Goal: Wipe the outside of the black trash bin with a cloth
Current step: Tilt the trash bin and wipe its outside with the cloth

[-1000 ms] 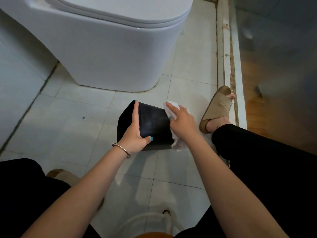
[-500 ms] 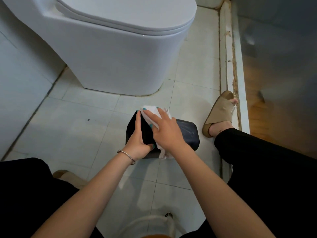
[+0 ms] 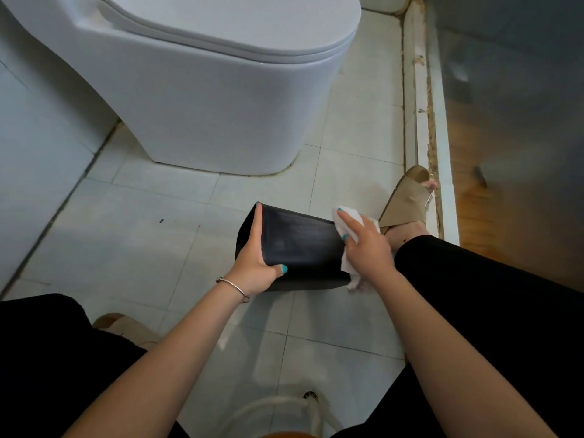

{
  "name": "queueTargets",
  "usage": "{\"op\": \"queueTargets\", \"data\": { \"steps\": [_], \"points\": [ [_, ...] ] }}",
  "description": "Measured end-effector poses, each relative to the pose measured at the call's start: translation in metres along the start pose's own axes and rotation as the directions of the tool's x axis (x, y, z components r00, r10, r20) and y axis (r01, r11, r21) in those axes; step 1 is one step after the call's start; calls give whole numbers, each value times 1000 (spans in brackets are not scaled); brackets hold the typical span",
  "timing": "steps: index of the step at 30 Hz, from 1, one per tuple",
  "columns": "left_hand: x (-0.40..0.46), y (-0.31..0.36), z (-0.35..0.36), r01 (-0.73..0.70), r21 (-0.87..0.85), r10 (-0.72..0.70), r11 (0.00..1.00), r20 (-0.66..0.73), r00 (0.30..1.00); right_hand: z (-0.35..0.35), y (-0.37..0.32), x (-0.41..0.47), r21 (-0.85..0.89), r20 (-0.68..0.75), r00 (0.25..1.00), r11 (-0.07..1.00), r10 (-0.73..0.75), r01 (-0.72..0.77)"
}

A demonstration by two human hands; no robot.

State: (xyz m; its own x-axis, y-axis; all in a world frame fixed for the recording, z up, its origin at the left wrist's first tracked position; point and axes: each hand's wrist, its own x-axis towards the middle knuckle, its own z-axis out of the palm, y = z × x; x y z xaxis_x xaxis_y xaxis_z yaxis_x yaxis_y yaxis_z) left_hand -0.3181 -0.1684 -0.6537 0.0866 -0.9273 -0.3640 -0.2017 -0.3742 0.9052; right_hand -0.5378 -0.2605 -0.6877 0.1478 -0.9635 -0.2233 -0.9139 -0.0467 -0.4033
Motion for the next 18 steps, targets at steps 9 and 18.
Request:
{"op": "queueTargets", "data": {
  "steps": [9,18],
  "points": [
    [-1,19,-7,-33,174,25,984,49,998,20,-2,-16,107,-53,995,991,87,-81],
    [-8,25,-4,2,220,-2,975,0,1000,27,-59,-53,128,-87,994,988,-69,80]
  ]
}}
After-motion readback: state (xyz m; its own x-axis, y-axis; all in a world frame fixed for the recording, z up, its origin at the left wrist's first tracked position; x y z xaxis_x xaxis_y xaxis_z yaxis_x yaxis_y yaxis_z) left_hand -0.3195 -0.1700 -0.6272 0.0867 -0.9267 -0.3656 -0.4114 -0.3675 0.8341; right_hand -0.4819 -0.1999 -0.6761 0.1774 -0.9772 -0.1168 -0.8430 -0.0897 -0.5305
